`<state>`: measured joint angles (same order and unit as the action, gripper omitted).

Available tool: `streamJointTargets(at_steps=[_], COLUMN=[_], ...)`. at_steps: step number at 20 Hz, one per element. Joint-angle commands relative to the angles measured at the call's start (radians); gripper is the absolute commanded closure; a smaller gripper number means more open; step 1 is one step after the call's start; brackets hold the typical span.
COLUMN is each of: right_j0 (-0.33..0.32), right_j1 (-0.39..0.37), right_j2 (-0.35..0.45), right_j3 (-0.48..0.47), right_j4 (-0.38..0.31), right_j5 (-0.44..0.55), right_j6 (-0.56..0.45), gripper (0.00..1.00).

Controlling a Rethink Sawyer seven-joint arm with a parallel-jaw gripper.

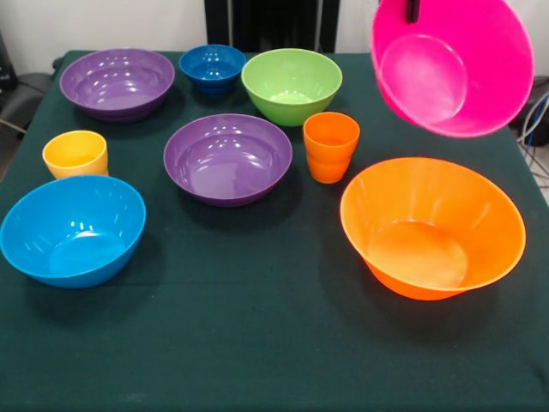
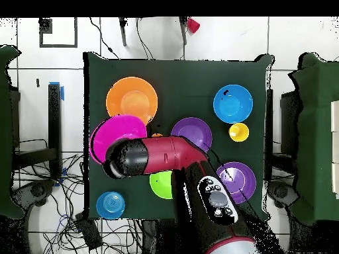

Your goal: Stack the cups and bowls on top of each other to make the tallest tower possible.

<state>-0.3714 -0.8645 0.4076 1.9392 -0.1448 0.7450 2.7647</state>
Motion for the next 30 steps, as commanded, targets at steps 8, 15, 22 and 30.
streamJointTargets(at_steps=[8, 15, 22, 30], right_j0=[-0.064, -0.080, -0.141, -0.121], right_j1=[0.215, 0.278, 0.389, 0.409], right_j2=[0.087, 0.075, 0.131, 0.114], right_j3=[-0.236, -0.395, -0.525, -0.590], right_j4=[-0.097, -0.187, -0.225, -0.290], right_j5=[0.051, 0.134, 0.226, 0.190], right_j6=[-0.259, -0.318, -0.442, -0.455], gripper=[1.00, 1.00, 1.00, 1.00])
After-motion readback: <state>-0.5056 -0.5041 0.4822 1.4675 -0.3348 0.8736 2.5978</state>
